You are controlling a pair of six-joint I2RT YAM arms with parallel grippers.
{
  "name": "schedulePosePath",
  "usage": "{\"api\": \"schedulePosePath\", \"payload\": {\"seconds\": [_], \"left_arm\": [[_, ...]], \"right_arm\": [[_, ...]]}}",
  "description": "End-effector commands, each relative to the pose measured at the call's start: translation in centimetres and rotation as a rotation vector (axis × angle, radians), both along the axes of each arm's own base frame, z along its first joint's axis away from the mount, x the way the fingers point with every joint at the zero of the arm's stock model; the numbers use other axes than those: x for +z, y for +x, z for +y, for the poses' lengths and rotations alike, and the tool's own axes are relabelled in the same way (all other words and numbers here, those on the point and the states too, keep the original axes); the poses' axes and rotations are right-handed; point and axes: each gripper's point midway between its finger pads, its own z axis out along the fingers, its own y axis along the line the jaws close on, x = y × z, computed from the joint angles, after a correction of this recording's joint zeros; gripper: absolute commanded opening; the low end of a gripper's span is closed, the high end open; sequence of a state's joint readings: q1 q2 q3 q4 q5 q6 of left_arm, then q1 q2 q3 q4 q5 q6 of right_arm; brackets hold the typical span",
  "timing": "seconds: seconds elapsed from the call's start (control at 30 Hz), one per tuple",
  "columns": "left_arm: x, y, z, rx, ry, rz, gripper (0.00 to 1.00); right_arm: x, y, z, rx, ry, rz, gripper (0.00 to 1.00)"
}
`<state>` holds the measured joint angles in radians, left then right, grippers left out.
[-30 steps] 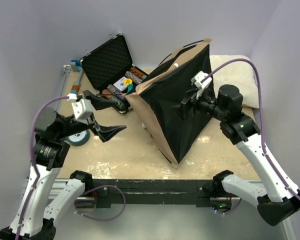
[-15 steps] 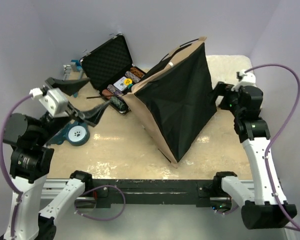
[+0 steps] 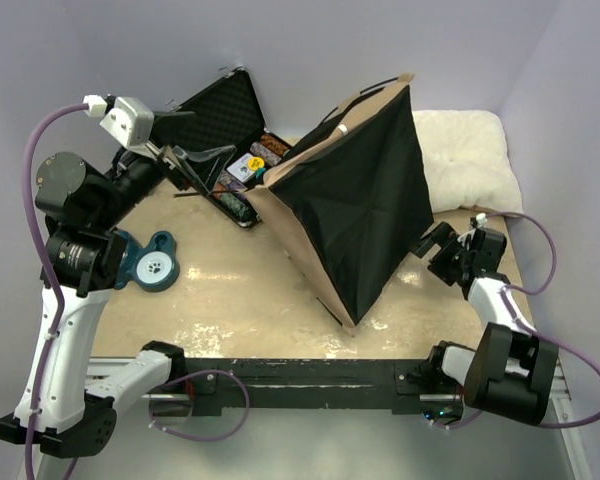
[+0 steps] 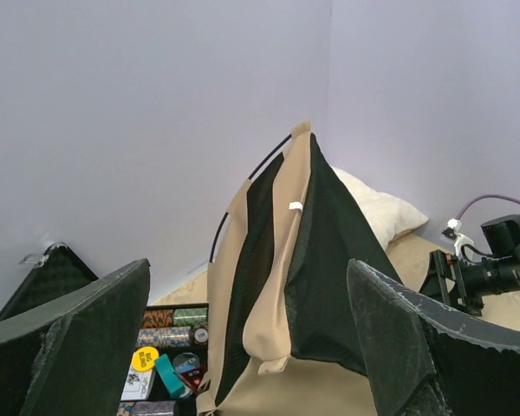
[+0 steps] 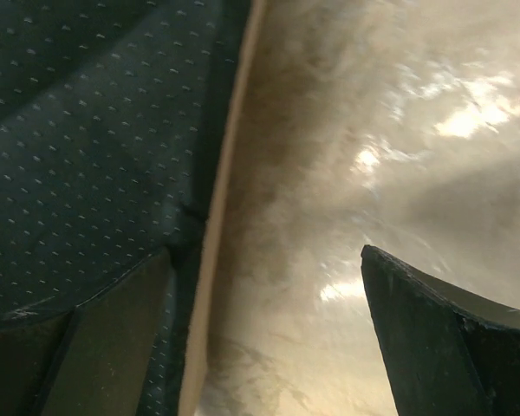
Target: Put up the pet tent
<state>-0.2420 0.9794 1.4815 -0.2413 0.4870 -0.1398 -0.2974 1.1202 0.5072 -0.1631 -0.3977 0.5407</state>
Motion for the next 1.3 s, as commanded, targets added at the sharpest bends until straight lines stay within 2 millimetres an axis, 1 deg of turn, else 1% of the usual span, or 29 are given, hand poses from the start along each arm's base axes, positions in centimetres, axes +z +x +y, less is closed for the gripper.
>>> {"api": "schedulePosePath", "payload": {"seconds": [0.0, 0.03, 0.1, 0.17, 0.23, 0.27, 0.3, 0.37, 0.43, 0.47, 0.53, 0.6, 0.67, 0.7, 0.77, 0.8, 0.93, 1.0, 1.03, 1.07, 1.1, 1.13, 1.17, 1.2, 1.23, 1.27], "left_arm": [[2.4, -0.8, 0.3, -0.002, -0.012, -0.072, 1.00], [2.4, -0.7, 0.3, 0.000, -0.007, -0.076, 1.00], [1.8, -0.3, 0.3, 0.008, 0.007, -0.067, 1.00], [1.3, -0.1, 0.5, 0.020, 0.014, -0.057, 1.00], [0.7, 0.0, 0.6, 0.026, 0.025, -0.050, 1.00], [0.5, 0.0, 0.7, 0.036, 0.028, -0.047, 1.00], [0.2, 0.1, 0.8, 0.044, 0.031, -0.044, 1.00], [-0.4, 0.2, 1.1, 0.059, 0.042, -0.041, 1.00], [-1.1, 0.3, 1.2, 0.072, 0.053, -0.033, 1.00], [-1.6, 0.7, 1.6, 0.096, 0.047, -0.015, 1.00], [-3.0, 1.4, 2.2, 0.142, 0.041, 0.025, 0.99], [-4.0, 1.9, 2.5, 0.161, 0.038, 0.045, 0.99], [-4.4, 2.3, 2.5, 0.167, 0.030, 0.054, 0.99], [-4.7, 2.6, 2.6, 0.174, 0.028, 0.058, 0.99], [-4.7, 3.0, 2.8, 0.191, 0.026, 0.052, 0.99], [-4.7, 3.2, 2.9, 0.202, 0.022, 0.052, 0.99], [-3.9, 3.1, 2.7, 0.182, 0.027, 0.033, 0.99], [-3.8, 2.8, 2.6, 0.164, 0.041, 0.034, 0.99], [-3.7, 2.6, 2.6, 0.158, 0.051, 0.033, 0.99], [-4.0, 2.5, 2.5, 0.153, 0.060, 0.044, 0.99], [-4.2, 2.5, 2.6, 0.152, 0.065, 0.052, 0.99], [-4.4, 2.3, 2.6, 0.147, 0.069, 0.059, 1.00], [-4.8, 2.3, 2.6, 0.142, 0.074, 0.073, 1.00], [-5.1, 2.3, 2.7, 0.141, 0.075, 0.085, 1.00], [-5.6, 2.2, 2.7, 0.140, 0.073, 0.098, 1.00], [-6.1, 2.3, 2.6, 0.136, 0.075, 0.114, 1.00]], "right_arm": [[3.5, 4.1, 2.0, 0.101, 0.119, -0.265, 0.93], [3.2, 4.5, 2.2, 0.114, 0.142, -0.262, 0.91], [2.7, 5.0, 3.2, 0.145, 0.225, -0.273, 0.85], [2.3, 5.8, 3.2, 0.148, 0.242, -0.273, 0.77], [3.0, 6.2, 3.3, 0.177, 0.229, -0.299, 0.59], [3.5, 6.3, 3.4, 0.192, 0.227, -0.308, 0.53], [4.3, 6.4, 3.5, 0.208, 0.224, -0.321, 0.46], [6.3, 6.3, 3.7, 0.239, 0.197, -0.355, 0.28], [9.5, 6.8, 3.5, 0.273, 0.126, -0.415, 0.01], [11.0, 7.1, 3.3, 0.289, 0.077, -0.441, 0.00], [13.5, 7.7, 3.4, 0.355, -0.052, -0.491, 0.00], [15.2, 8.6, 2.9, 0.374, -0.143, -0.508, 0.00], [16.0, 10.1, 1.6, 0.358, -0.235, -0.528, 0.00], [15.7, 11.0, 1.0, 0.353, -0.275, -0.522, 0.00], [16.4, 13.6, -0.2, 0.346, -0.336, -0.542, 0.00], [16.1, 15.0, -0.8, 0.347, -0.354, -0.542, 0.00], [17.3, 21.9, -2.6, 0.345, -0.429, -0.575, 0.00], [17.0, 25.2, -3.5, 0.349, -0.439, -0.573, 0.00], [16.7, 26.5, -3.9, 0.346, -0.448, -0.564, 0.00], [17.0, 27.9, -4.5, 0.340, -0.469, -0.567, 0.00], [17.4, 29.1, -5.0, 0.337, -0.496, -0.577, 0.12], [17.0, 30.0, -5.4, 0.337, -0.512, -0.561, 0.28], [17.6, 30.9, -5.9, 0.334, -0.540, -0.565, 0.45], [18.4, 31.4, -6.4, 0.336, -0.572, -0.574, 0.60], [19.3, 31.7, -6.7, 0.320, -0.588, -0.583, 0.71], [20.7, 31.9, -6.9, 0.310, -0.610, -0.611, 0.77]]}}
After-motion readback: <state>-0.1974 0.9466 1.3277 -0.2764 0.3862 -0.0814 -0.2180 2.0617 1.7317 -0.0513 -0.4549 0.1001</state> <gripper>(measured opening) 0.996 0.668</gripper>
